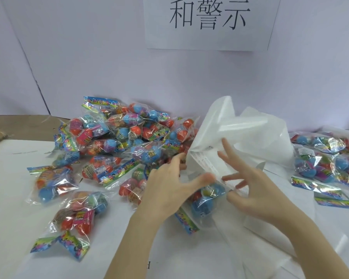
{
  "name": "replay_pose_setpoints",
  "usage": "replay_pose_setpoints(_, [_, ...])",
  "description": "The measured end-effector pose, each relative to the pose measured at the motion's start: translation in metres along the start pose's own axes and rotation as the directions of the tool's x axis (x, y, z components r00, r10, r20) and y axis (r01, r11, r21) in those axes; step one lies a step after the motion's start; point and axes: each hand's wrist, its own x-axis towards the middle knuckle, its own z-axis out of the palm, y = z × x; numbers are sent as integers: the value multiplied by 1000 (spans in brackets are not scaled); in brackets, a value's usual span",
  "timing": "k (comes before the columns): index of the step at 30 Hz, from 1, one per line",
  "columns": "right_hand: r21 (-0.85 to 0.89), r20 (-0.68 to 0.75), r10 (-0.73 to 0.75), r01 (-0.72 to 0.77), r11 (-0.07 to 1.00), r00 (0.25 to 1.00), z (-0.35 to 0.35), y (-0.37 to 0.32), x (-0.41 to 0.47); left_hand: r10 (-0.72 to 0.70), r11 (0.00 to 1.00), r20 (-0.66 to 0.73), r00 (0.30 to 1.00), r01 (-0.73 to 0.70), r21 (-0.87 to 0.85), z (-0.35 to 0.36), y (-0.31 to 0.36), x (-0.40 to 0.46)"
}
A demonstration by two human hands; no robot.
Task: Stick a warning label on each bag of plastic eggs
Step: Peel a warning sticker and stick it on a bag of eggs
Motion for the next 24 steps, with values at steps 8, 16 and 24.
replay_pose_setpoints(8, [-301, -81, 107, -127, 945, 991, -2, -1, -1, -37, 916, 257, 966, -70, 395, 12, -1, -5])
replay_pose_setpoints(16, [-589, -208, 202, -288, 755, 957, 3, 9, 3, 113, 869, 139, 984, -165, 466, 11, 10, -8])
replay_pose_setpoints(24, [-416, -193, 182, -248, 875, 964, 1, 2, 3, 148, 988, -250, 957, -129, 88, -23, 7, -9])
